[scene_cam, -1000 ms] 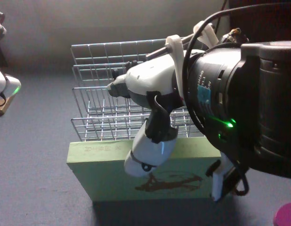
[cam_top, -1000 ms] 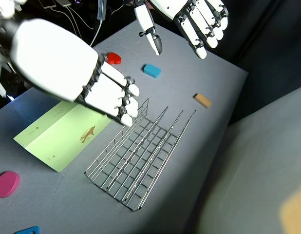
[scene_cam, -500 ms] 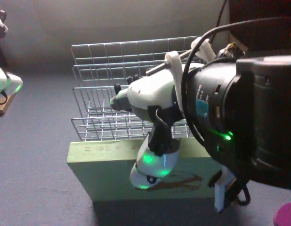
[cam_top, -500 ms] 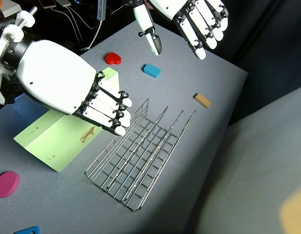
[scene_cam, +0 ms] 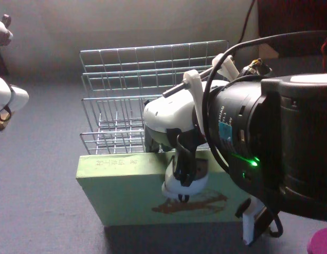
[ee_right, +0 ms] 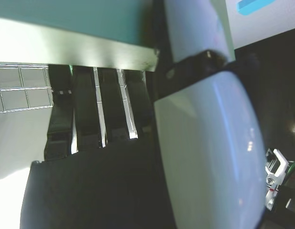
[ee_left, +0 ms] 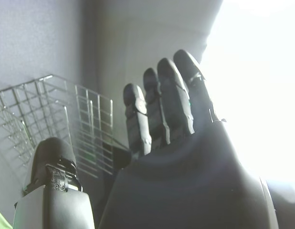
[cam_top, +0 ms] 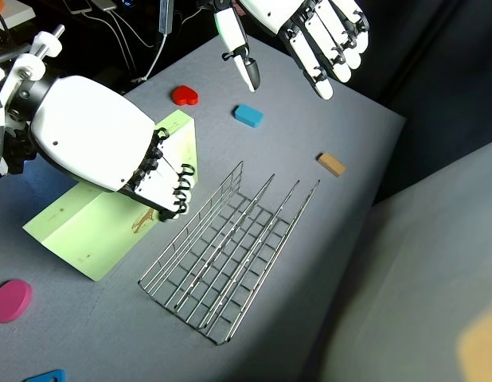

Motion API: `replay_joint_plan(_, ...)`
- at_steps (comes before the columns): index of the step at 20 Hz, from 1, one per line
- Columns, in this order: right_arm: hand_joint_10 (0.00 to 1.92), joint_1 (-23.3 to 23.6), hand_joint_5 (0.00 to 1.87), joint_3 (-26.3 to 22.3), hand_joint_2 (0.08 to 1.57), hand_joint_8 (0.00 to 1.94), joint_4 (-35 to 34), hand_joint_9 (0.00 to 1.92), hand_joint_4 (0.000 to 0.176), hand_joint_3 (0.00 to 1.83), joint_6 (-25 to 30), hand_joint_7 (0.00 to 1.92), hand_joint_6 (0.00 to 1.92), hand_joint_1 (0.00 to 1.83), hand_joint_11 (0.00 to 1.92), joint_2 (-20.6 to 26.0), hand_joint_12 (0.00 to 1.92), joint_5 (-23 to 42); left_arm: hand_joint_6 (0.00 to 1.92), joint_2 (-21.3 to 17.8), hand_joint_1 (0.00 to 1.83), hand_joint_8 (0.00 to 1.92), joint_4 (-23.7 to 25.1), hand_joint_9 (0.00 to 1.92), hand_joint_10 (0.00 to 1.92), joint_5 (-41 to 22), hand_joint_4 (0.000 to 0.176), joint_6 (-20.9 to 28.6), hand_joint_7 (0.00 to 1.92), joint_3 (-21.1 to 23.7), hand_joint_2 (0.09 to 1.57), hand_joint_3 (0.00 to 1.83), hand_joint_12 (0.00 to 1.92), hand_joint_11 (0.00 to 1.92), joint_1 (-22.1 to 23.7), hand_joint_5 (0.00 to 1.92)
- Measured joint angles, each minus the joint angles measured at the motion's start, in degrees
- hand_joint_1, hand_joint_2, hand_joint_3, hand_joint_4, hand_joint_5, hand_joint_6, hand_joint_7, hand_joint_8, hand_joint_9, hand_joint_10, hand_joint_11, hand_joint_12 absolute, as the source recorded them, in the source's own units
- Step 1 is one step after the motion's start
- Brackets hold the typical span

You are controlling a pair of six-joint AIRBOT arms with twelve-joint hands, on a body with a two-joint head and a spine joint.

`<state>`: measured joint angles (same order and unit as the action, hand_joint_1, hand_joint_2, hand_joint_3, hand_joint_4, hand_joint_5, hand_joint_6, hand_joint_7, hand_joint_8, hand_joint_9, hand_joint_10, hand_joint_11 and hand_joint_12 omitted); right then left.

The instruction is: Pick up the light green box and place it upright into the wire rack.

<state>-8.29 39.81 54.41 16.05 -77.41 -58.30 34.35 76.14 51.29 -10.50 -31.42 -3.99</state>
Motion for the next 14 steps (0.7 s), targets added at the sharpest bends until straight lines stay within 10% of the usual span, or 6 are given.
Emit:
replay_joint_plan(2, 0.11, 0.0, 0.87, 0.0, 1.08, 0.05, 0.0, 0.9, 0.0, 0.0, -0.1, 0.92, 0.05, 1.12, 0.52, 0.0, 1.24, 0.0, 0.01, 0.0, 0.31, 0.0, -0.1, 0.27, 0.0, 0.0, 0.055, 0.0, 0.32, 0.0, 1.15, 0.0, 0.71, 0.0, 0.1, 0.39)
replay_joint_plan(3, 0.22, 0.0, 0.87, 0.0, 1.13, 0.87, 0.1, 0.97, 0.0, 0.0, -0.2, 0.98, 0.82, 1.2, 0.63, 0.0, 1.32, 0.0, 0.01, 0.0, 0.31, 0.0, 0.0, 0.27, 0.0, 0.0, 0.054, 0.0, 0.32, 0.0, 1.15, 0.0, 0.71, 0.0, 0.1, 0.39)
replay_joint_plan(4, 0.56, 0.0, 0.84, 0.0, 1.16, 1.13, 0.1, 0.92, 0.0, 0.0, -0.3, 0.95, 1.02, 1.21, 0.69, 0.0, 1.4, 0.0, 0.01, 0.0, 0.31, 0.0, -0.1, 0.27, 0.0, 0.0, 0.054, 0.0, 0.32, 0.0, 1.15, 0.0, 0.71, 0.0, 0.1, 0.39)
replay_joint_plan(8, 1.0, 0.0, 0.88, 0.0, 1.14, 1.19, 0.1, 0.87, 0.0, 0.0, -0.9, 0.97, 0.96, 1.23, 0.78, 0.2, 1.47, 0.0, 0.0, 0.0, 0.31, 0.0, 0.1, 0.27, 0.0, 0.0, 0.054, 0.0, 0.32, 0.0, 1.15, 0.0, 0.71, 0.0, 0.9, 0.39)
replay_joint_plan(9, 1.36, 0.2, 0.87, 0.0, 1.16, 1.23, 0.0, 0.84, 0.0, 0.0, -1.2, 0.88, 0.91, 1.34, 0.83, 0.3, 1.51, -0.1, 0.0, 0.0, 0.32, 0.0, -0.3, 0.27, 0.0, 0.1, 0.054, 0.0, 0.33, 0.0, 1.14, 0.0, 0.71, 0.0, 0.9, 0.39)
replay_joint_plan(14, 1.47, 2.5, 0.87, -1.3, 1.17, 1.25, 0.0, 0.82, 0.0, 0.0, -2.4, 0.83, 0.92, 1.36, 0.81, 1.9, 1.55, -0.7, 0.0, 0.0, 0.33, 0.0, -0.7, 0.27, 0.0, 0.3, 0.055, 0.0, 0.32, 0.0, 1.14, 0.0, 0.72, 0.0, 1.0, 0.38)
